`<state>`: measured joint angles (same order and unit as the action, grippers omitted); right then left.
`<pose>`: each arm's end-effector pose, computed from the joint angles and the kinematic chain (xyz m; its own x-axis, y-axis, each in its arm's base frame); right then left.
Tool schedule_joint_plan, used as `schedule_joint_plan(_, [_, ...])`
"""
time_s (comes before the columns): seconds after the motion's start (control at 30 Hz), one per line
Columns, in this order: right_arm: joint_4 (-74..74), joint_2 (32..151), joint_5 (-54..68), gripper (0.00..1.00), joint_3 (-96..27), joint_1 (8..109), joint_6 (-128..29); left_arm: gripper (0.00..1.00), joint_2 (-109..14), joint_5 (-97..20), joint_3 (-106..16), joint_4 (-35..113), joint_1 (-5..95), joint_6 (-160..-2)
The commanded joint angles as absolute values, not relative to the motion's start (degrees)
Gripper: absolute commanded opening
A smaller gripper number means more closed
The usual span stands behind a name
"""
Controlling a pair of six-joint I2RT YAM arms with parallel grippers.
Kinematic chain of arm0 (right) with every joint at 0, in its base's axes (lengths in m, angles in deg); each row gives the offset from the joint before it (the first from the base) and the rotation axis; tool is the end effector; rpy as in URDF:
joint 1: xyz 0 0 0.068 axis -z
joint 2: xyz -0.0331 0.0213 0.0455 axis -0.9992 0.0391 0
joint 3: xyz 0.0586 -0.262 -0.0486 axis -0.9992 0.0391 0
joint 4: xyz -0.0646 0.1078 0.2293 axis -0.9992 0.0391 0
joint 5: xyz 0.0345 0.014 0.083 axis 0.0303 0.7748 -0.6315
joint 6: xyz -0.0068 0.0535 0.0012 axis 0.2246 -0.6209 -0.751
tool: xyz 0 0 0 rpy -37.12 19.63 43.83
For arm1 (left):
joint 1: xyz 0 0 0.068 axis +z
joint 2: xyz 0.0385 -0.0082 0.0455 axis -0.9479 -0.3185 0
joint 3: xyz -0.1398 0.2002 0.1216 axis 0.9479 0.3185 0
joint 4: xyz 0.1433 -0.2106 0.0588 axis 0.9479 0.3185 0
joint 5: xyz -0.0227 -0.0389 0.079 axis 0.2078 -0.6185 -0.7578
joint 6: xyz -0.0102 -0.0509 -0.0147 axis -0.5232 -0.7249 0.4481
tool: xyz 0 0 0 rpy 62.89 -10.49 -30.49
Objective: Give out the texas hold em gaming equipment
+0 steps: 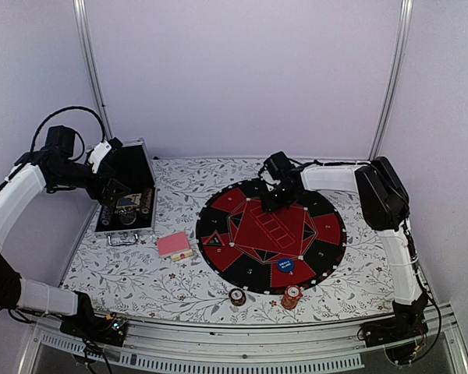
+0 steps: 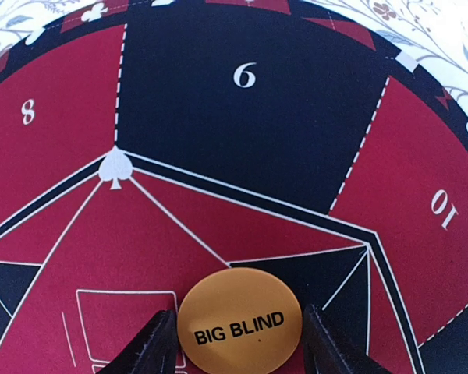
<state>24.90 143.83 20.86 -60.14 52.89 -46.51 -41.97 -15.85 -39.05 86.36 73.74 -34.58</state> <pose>0.4115 0.2818 0.1340 -0.7290 -0.4218 -0.5391 -0.4681 0.8818 -0.0569 0.2449 -0.0083 0.3284 -0.4378 0.4773 -0.7620 0.6794 0.7306 0.0673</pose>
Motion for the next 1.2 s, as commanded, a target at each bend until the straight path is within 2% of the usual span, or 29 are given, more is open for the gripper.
schedule_joint_plan(0.0, [25.86, 146.98, 24.26, 0.54, -61.04, 55.57, -46.44, 1.00, -41.21, -16.03, -40.08, 87.30, 73.19, -34.51])
schedule_joint_plan(0.47, [25.31, 149.25, 23.32, 0.54, -67.04, 58.15, -44.00, 1.00, -42.08, -15.72, -40.57, 87.34, 73.19, -34.96])
schedule_joint_plan(0.67, [25.32, 145.97, 21.37, 0.71, -64.03, 58.10, -44.65, 1.00, -42.43, -15.63, -41.30, 87.75, 73.19, -34.95])
schedule_joint_plan(0.83, [24.71, 137.62, 20.49, 0.83, -57.82, 58.01, -47.11, 1.00, -42.53, -14.79, -41.83, 89.16, 73.15, -34.92])
schedule_joint_plan(1.0, [24.02, 125.12, 17.60, 0.79, -45.58, 54.27, -49.34, 1.00, -42.05, -14.63, -41.58, 89.32, 73.10, -35.07])
schedule_joint_plan(1.17, [26.11, 117.51, 11.89, 0.72, -33.93, 49.40, -51.52, 1.00, -41.65, -14.63, -40.69, 89.13, 73.08, -35.08])
